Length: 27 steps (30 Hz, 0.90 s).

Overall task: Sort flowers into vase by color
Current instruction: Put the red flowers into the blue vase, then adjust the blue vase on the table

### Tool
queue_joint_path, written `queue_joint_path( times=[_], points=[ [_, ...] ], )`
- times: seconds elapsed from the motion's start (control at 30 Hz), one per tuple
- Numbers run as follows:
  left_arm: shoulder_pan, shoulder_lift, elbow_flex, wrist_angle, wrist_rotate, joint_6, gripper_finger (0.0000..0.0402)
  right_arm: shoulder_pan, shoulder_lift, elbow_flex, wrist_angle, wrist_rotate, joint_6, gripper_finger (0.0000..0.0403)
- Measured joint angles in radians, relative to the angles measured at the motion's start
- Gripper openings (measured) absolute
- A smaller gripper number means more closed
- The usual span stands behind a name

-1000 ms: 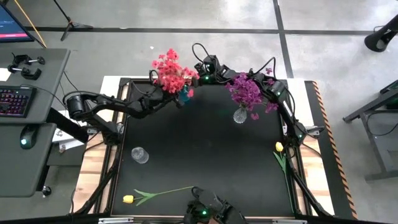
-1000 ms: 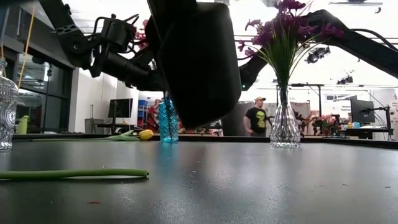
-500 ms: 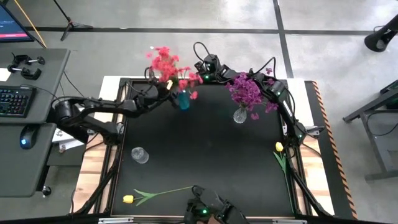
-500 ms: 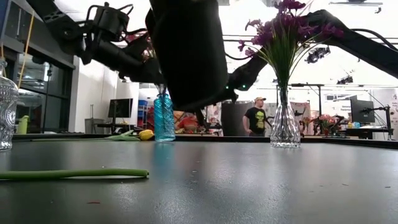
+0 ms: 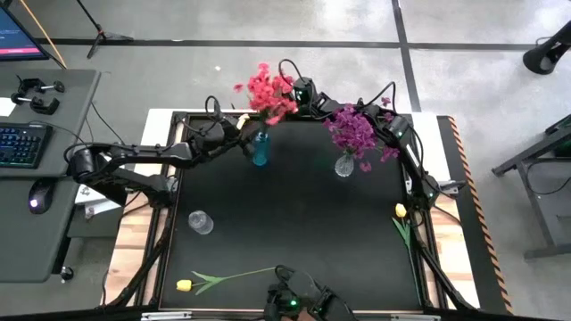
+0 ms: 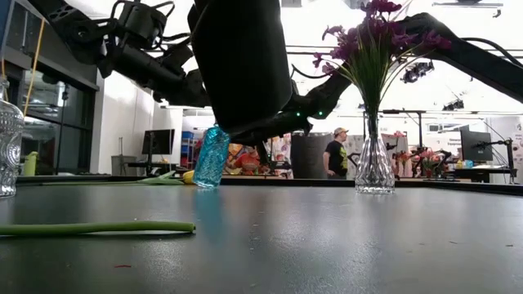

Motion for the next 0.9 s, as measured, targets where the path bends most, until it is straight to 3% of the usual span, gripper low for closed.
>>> queue_joint_path(
  times=[0.6, 0.8, 0.9],
  points=[
    [-0.044, -0.003, -0.042, -0.08, -0.001, -0.042, 0.0228, 0.0, 0.0, 0.0, 0.0, -0.006, -0.009, 0.0],
    [-0.112, -0.023, -0.171, 0.082, -0.003, -0.07, 0.0228, 0.0, 0.0, 0.0, 0.001, -0.006, -0.028, 0.0],
    [-0.126, -0.021, -0.256, 0.18, -0.062, -0.112, 0.0228, 0.001, 0.0, 0.0, 0.003, -0.008, -0.035, 0.0]
  ],
)
